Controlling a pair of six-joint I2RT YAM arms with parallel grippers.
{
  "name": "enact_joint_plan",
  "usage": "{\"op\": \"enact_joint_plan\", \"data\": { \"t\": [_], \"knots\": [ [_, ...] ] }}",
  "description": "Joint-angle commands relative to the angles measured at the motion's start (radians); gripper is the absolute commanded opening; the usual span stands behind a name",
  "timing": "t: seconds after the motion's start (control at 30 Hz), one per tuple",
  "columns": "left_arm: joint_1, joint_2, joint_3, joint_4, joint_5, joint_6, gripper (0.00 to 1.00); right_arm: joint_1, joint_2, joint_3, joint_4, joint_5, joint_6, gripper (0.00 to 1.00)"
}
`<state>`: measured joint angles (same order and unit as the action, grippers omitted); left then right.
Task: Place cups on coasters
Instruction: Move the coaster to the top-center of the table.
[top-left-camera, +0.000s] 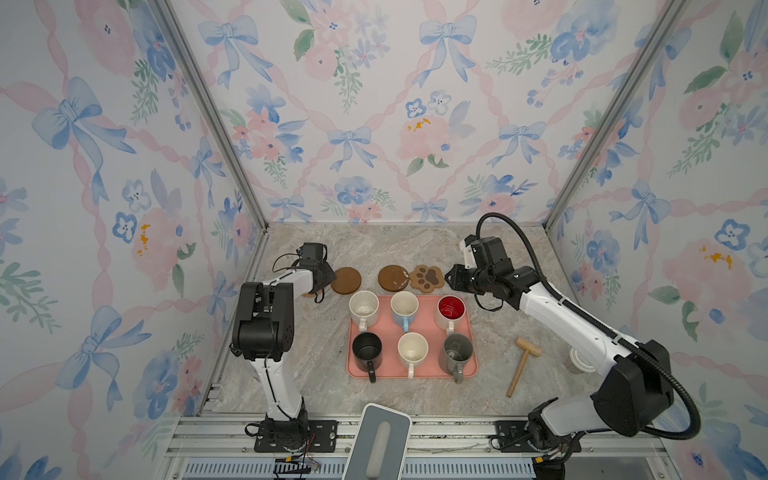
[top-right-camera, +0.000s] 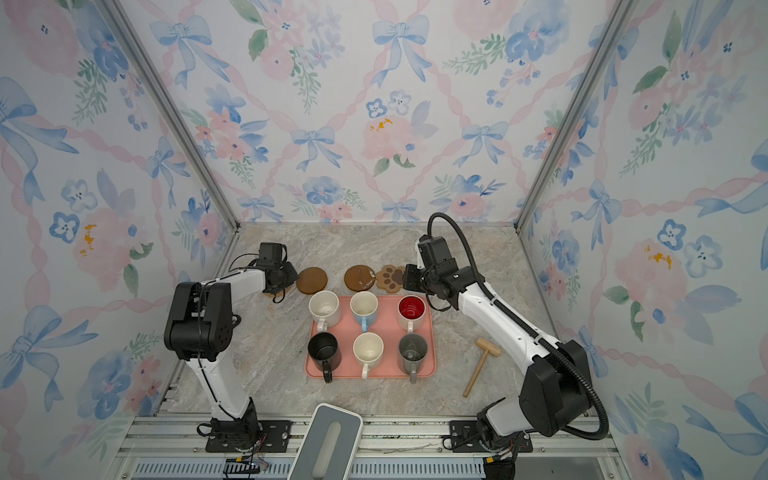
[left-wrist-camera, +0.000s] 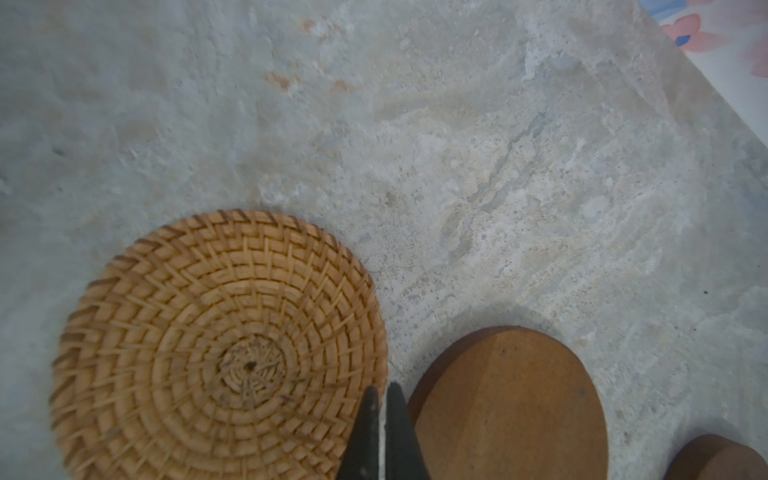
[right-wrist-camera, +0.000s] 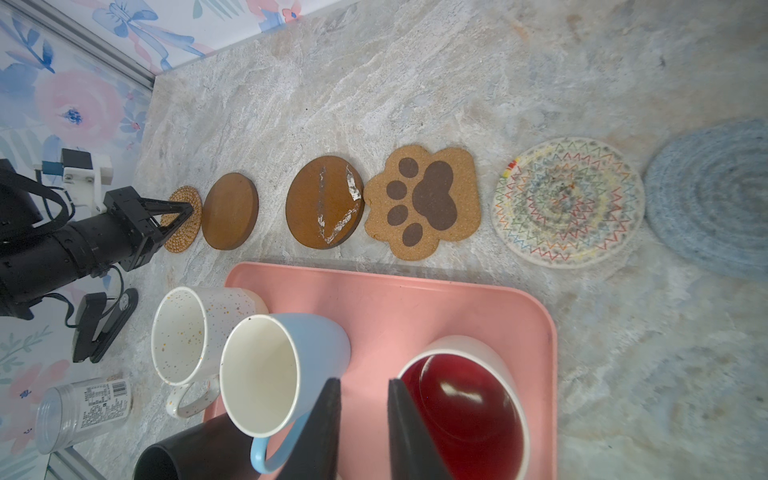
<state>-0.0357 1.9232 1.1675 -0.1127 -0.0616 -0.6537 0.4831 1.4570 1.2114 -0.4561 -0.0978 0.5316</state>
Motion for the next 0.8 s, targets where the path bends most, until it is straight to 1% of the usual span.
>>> {"op": "enact_joint_plan", "data": {
  "t": [0.0, 0.2, 0.43, 0.77],
  "knots": [
    [0.002, 0.034, -0.002, -0.009, 0.022, 0.015, 0.0, -0.009, -0.012, -0.006, -0.003, -0.008, -0.007, 0.24],
    [0.0, 0.046, -0.005, 0.0, 0.057, 0.001, 0.0, -0.012, -0.015, -0.01, -0.005, -0.007, -0.007, 0.24],
    [-0.01, 0.036, -0.025, 0.015, 0.072, -0.007, 0.0, -0.013, -0.012, -0.015, 0.0, -0.013, -0.007, 0.24],
    [-0.047, 0.047, -0.023, 0.027, 0.098, -0.023, 0.0, -0.014, -0.015, -0.022, 0.002, -0.013, -0.008, 0.24]
  ]
}}
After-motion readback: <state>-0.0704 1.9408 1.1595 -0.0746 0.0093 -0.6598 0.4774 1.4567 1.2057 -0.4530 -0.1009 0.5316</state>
